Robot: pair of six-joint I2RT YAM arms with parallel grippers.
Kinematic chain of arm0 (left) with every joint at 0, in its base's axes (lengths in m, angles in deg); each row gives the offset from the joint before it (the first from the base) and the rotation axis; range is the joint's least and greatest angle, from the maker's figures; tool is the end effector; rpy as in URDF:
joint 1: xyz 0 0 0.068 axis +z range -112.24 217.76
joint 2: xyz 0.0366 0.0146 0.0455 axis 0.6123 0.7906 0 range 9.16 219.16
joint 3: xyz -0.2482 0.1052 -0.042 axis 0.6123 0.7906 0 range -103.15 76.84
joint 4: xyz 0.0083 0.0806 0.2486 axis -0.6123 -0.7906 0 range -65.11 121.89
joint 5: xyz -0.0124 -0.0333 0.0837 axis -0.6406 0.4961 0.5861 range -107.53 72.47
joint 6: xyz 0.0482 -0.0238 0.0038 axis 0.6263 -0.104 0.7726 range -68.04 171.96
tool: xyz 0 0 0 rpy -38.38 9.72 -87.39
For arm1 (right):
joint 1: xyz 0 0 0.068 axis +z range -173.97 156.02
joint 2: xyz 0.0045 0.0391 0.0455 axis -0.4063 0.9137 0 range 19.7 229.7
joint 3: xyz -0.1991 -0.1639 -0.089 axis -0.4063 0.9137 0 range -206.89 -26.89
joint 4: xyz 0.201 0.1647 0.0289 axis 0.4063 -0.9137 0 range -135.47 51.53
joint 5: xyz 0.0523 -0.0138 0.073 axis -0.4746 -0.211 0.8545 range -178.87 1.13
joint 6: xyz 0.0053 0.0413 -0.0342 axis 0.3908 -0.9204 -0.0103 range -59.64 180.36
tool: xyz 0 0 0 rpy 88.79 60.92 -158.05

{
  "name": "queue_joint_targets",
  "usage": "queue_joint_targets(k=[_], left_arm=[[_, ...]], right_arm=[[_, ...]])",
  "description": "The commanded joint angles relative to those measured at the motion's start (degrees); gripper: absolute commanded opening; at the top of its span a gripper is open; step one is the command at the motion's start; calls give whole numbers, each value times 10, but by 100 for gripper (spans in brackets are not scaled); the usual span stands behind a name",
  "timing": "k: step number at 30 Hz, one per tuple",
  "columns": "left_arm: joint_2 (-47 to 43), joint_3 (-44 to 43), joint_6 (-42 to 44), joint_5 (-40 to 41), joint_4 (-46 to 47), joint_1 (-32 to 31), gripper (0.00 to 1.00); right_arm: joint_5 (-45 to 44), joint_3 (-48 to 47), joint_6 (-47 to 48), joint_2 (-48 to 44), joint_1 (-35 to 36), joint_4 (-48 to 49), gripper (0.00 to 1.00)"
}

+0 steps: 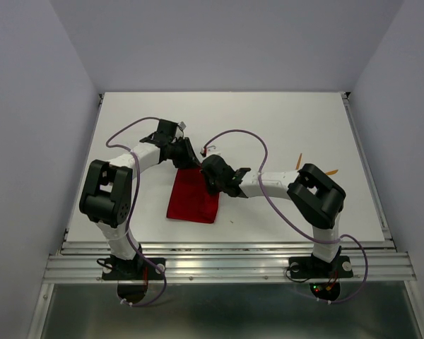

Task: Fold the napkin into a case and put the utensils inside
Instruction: Fold the lower triangle-folded napkin at the center of the board.

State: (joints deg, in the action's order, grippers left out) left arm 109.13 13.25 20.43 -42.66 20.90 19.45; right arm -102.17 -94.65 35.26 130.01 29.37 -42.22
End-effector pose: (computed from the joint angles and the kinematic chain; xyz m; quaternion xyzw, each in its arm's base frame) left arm 0.3471 -0.1307 0.1984 -0.0262 0.9123 -0.3333 0.2365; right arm 0.2500 0.3222 0.1611 -0.1831 0.9045 0.1506 0.3545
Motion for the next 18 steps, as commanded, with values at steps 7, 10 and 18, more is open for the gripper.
queue_joint_targets(k=[7,10,18], left_arm=[[18,5,4,-69,36,-21,24],[34,5,-6,-70,41,-23,19],[81,0,-23,-48,46,-25,9]], right_arm=[[7,-17,2,7,4,25,17],[7,-18,2,6,4,26,17],[11,-15,4,-1,4,26,17]])
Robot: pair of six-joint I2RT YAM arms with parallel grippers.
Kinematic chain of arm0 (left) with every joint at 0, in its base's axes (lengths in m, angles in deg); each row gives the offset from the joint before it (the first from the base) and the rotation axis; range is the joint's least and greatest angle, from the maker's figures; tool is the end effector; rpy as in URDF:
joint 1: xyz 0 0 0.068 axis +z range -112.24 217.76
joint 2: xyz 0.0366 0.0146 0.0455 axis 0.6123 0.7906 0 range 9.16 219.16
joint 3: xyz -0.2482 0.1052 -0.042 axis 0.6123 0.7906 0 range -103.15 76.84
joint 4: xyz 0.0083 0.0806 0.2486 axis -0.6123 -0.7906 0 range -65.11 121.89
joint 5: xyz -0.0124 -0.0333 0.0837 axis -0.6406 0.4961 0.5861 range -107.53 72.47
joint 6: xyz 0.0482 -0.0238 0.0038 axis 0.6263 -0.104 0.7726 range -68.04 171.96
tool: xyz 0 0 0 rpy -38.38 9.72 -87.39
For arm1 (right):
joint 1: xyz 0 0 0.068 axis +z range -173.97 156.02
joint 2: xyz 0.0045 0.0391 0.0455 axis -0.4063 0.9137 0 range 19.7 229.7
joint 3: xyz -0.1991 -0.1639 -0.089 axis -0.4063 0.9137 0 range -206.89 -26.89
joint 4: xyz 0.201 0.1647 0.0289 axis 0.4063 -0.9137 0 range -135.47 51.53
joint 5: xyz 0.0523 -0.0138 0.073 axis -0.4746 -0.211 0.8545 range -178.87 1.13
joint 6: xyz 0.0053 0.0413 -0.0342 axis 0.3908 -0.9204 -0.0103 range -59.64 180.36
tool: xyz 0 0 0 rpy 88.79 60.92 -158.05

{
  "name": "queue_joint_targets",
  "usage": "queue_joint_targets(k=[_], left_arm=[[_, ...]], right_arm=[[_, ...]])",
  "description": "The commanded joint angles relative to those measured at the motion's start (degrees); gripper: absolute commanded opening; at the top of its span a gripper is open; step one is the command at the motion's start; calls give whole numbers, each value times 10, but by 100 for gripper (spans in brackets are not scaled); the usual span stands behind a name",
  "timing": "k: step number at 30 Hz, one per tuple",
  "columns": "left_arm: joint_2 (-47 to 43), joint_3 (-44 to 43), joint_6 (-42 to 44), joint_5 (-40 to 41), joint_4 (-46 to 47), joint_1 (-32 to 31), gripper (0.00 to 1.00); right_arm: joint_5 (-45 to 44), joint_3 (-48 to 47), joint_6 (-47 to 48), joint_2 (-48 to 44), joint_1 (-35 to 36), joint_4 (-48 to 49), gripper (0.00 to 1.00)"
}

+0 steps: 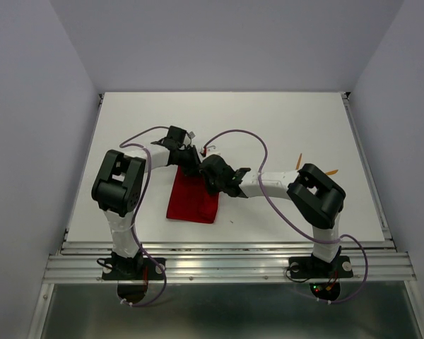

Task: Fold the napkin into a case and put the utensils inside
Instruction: Fold the lower triangle-folded napkin at the center of the board.

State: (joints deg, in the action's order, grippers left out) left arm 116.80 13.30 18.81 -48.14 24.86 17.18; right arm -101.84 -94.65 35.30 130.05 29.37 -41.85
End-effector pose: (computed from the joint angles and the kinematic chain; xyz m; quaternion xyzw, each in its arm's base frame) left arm 0.3526 -0.1517 0.1562 -0.0123 0.9137 -0.3671 0.1739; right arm 0.2502 0.3228 0.1613 -0.1840 0.9035 0.1543 0.3549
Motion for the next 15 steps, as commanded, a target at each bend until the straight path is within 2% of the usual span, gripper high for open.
queue_joint_targets(k=[1,3,6,7,9,12,15], left_arm=[[13,-3,-9,15,1,-3,9],[20,-6,-10,22,-4,-3,9],[32,-10,-10,36,-11,-3,8],[35,-9,-9,39,-14,-3,8],[37,-10,-6,44,-16,-3,8],[41,-9,-3,48,-20,-3,7],[42,-9,-3,48,-21,-3,7]], right_arm=[[8,-14,4,-3,4,22,18],[8,-13,4,-11,4,21,18],[10,-13,5,-28,4,21,34],[10,-11,5,-33,-2,22,44],[9,-11,5,-46,-2,22,52],[8,-2,0,-76,-16,25,58],[6,18,-14,-109,-43,42,59]])
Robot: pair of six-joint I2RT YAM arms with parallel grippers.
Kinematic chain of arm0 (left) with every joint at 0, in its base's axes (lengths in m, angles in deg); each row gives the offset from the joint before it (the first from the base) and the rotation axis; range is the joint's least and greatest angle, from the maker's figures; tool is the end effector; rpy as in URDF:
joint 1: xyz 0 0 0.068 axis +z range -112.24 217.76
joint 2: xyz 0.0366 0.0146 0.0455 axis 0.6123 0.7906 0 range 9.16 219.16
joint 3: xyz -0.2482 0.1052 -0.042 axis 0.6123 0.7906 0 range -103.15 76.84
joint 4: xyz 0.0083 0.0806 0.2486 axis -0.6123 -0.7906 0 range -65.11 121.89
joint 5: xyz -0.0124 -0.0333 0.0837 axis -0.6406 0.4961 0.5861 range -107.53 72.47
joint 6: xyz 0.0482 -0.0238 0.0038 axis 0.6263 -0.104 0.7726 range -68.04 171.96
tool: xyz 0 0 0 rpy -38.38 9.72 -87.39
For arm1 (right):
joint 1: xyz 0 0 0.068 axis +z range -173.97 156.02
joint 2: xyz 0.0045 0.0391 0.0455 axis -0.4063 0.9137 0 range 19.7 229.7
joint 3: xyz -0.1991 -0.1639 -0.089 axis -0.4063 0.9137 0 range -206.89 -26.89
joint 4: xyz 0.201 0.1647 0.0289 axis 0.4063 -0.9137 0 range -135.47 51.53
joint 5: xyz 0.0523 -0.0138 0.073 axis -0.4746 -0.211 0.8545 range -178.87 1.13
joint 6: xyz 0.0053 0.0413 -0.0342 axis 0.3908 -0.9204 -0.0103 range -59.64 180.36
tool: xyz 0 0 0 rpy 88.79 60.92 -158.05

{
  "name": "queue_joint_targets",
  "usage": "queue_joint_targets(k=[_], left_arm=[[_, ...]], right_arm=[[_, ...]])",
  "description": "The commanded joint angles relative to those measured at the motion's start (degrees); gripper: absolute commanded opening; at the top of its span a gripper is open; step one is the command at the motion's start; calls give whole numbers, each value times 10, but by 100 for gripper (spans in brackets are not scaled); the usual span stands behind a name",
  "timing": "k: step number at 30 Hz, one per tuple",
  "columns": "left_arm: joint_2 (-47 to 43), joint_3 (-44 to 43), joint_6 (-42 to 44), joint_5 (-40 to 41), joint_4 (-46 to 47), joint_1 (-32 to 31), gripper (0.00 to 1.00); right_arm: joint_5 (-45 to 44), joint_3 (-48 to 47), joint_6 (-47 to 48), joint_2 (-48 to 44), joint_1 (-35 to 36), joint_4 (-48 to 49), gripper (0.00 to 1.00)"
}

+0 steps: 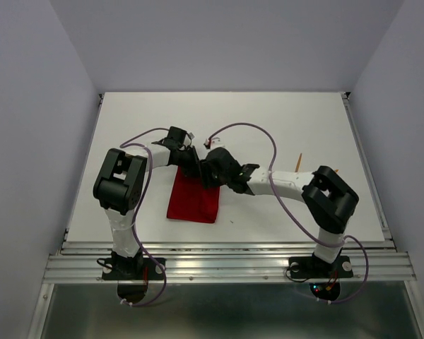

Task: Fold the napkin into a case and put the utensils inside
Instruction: Fold the lower triangle-folded napkin at the center of the board.

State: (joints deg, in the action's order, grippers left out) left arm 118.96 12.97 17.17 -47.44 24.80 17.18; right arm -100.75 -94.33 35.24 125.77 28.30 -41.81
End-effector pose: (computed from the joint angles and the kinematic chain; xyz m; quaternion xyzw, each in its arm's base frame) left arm 0.3552 -0.1523 0.1439 -0.0322 0.9193 -0.3591 0.1577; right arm 0.2523 0.3141 0.1884 -0.1723 0.8930 0.1794 0.3751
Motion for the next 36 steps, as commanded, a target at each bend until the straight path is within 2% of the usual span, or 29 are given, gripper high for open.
queue_joint_targets(k=[1,4,5,7,8,11,16,19,25,36], left_arm=[[21,-5,14,40,-20,-3,7],[20,-9,16,40,-21,-3,7],[20,-10,17,40,-23,-3,7],[19,-11,17,41,-23,-2,7],[19,-11,17,40,-23,-3,7],[17,-13,17,36,-24,-2,7],[17,-27,18,35,-30,-3,7],[19,-34,19,38,-35,-2,7],[24,-39,22,38,-38,-2,7],[24,-34,25,38,-37,-2,7]], right_arm=[[0,21,-17,-74,-40,49,59],[16,47,-34,-96,-81,67,51],[23,53,-37,-100,-91,74,42],[48,58,-47,-95,-119,74,31],[59,57,-48,-90,-127,74,23],[91,43,-48,-63,-139,74,14],[114,9,-40,-14,-139,72,12],[143,7,-42,0,-139,71,10],[143,27,-54,4,-139,84,10],[46,90,-78,-43,-139,114,14]])
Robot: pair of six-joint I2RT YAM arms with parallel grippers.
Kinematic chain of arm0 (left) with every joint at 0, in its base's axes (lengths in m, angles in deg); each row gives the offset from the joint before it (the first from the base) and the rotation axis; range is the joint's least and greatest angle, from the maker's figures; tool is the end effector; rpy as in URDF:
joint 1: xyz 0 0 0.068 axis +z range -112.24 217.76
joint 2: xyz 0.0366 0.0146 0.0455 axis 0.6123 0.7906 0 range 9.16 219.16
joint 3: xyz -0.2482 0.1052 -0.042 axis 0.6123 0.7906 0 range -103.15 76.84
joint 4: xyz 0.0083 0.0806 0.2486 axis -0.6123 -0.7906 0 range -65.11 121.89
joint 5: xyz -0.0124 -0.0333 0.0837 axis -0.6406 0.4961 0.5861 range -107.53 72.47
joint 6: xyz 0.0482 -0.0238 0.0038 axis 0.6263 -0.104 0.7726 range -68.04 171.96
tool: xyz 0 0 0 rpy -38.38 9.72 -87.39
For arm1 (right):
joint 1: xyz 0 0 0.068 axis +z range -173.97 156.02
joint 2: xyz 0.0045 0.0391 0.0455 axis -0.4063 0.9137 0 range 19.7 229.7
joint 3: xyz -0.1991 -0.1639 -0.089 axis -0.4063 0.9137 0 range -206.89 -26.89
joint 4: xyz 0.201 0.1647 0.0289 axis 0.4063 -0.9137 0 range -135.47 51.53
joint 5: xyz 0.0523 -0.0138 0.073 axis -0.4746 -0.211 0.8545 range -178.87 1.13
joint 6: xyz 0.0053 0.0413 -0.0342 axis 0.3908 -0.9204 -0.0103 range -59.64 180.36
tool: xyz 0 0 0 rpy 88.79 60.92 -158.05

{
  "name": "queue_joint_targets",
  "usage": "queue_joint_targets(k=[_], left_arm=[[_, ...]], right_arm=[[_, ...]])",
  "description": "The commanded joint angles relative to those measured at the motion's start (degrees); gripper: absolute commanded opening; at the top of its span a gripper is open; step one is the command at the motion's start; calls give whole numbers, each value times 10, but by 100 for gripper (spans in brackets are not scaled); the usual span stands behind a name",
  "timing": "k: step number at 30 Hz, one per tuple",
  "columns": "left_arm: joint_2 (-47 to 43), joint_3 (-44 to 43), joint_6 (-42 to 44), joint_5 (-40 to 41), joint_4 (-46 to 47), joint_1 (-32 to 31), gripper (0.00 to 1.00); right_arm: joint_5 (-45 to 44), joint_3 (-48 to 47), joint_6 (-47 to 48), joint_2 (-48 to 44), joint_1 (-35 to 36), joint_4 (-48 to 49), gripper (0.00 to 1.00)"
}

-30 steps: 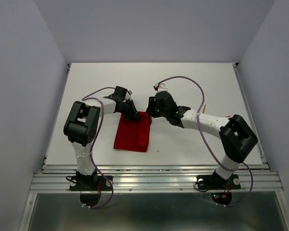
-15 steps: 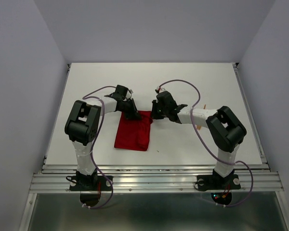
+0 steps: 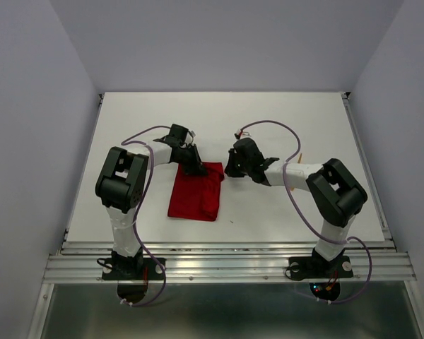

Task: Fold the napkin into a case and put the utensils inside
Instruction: Fold the lower triangle-folded napkin at the center of the board.

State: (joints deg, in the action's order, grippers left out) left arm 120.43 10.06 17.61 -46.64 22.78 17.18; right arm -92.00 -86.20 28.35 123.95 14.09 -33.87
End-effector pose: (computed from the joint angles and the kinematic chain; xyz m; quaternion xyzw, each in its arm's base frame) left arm 0.3638 -0.1550 0.1461 -0.0323 0.9222 -0.3513 0.1583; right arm 0.3038 0.2354 0.1679 -0.0364 0.9065 0.2208 0.3580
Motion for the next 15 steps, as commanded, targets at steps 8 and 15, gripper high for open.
queue_joint_targets(k=[8,15], left_arm=[[8,-5,20,30,-16,-2,7],[8,-5,20,28,-16,-2,7]], right_arm=[[-14,3,-6,11,3,26,13],[11,-23,0,36,3,26,13]])
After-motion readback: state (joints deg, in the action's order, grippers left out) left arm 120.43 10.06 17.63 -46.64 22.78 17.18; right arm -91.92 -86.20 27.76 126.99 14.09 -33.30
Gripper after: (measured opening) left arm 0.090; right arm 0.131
